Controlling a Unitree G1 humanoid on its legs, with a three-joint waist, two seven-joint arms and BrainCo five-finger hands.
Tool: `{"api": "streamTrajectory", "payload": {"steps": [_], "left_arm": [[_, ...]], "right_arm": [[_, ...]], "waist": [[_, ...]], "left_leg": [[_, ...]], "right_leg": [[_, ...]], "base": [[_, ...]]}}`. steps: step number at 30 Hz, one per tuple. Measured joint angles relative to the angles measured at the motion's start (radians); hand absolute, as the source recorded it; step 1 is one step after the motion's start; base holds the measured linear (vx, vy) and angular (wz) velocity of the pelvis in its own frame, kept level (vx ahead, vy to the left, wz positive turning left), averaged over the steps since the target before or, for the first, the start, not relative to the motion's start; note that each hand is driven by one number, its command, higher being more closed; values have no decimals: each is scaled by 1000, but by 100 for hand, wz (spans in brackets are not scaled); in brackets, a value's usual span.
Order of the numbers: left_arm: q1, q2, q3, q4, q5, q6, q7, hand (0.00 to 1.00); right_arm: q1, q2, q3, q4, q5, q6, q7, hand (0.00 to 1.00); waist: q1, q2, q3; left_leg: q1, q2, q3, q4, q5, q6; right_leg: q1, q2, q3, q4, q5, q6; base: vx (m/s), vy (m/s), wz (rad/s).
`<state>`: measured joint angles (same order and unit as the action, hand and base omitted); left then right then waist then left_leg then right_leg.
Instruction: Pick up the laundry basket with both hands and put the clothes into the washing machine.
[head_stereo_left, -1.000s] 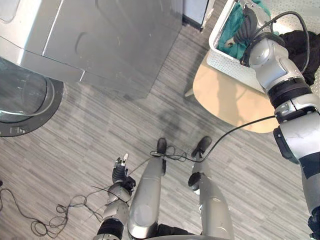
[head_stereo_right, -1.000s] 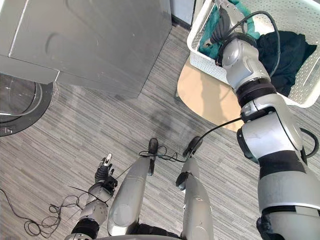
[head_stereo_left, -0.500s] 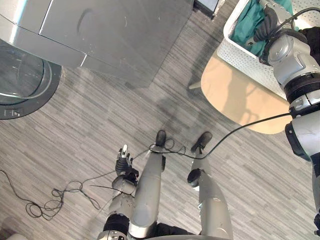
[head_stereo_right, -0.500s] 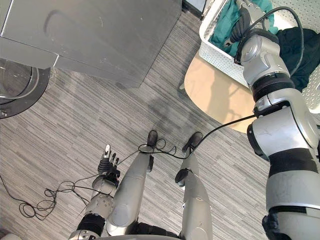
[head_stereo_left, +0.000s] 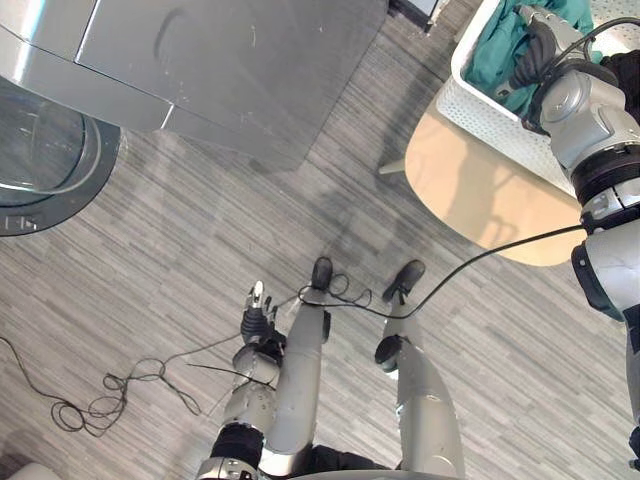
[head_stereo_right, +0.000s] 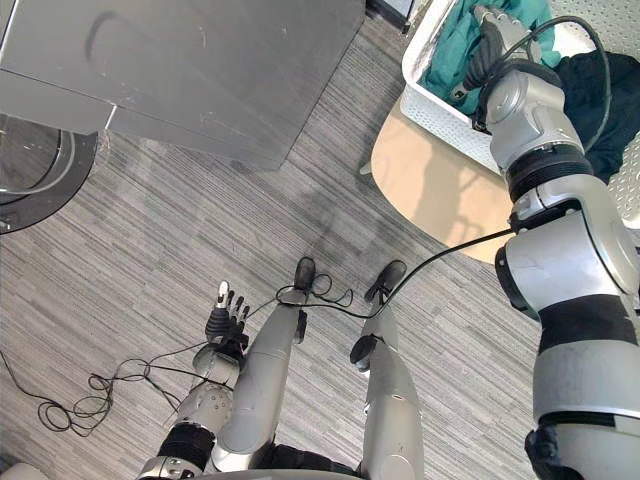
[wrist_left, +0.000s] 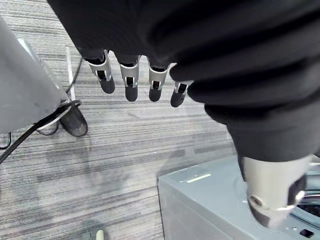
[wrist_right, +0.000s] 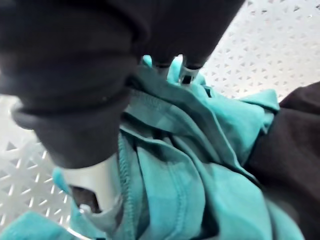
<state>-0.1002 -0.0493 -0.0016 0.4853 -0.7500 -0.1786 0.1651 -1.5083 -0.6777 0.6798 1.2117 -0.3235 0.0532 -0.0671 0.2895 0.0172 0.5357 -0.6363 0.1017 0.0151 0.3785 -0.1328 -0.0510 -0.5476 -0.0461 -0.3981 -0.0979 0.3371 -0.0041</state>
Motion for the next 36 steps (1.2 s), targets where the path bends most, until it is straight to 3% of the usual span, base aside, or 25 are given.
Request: {"api": "streamTrajectory", "payload": {"steps": [11, 12, 24, 29, 36], "left_arm": [[0, 8, -37, -12, -7, 1, -35, 0], [0, 8, -37, -12, -7, 1, -35, 0], [0, 13, -37, -22, -7, 7, -33, 0], [-5, 12, -35, -22, -7, 7, -31, 0], [-33, 14, -34, -22, -7, 6, -28, 0]], "right_arm": [[-14, -1, 49, 20, 17, -5, 46, 0], [-15, -1, 49, 20, 22, -5, 47, 100], [-16, -2, 23, 19, 81, -4, 36, 100], [-13, 4, -28, 19, 87, -3, -11, 100], [-16, 7, -201, -18, 77, 12, -128, 100]], "waist": [[1, 0, 0], [1, 0, 0], [0, 0, 0], [-2, 0, 0], [-8, 0, 0]], "left_leg": [[-3, -11, 10, -22, 14, 1], [-3, -12, 10, -22, 14, 1], [-2, -15, 12, -29, 16, 3], [4, -15, 19, -31, 16, 4], [28, -15, 35, -31, 20, 10]], "right_leg": [[-16, -11, 0, 0, -1, -1], [-16, -11, -1, 0, -1, -1], [-19, -14, -7, -1, 0, -2], [-19, -14, -6, -1, 10, -15], [-6, -14, -3, -1, 34, -46]], "base": [[-8, 31, 0], [-6, 46, 1], [-4, 49, 0], [-8, 50, -5], [-21, 59, -7]]}}
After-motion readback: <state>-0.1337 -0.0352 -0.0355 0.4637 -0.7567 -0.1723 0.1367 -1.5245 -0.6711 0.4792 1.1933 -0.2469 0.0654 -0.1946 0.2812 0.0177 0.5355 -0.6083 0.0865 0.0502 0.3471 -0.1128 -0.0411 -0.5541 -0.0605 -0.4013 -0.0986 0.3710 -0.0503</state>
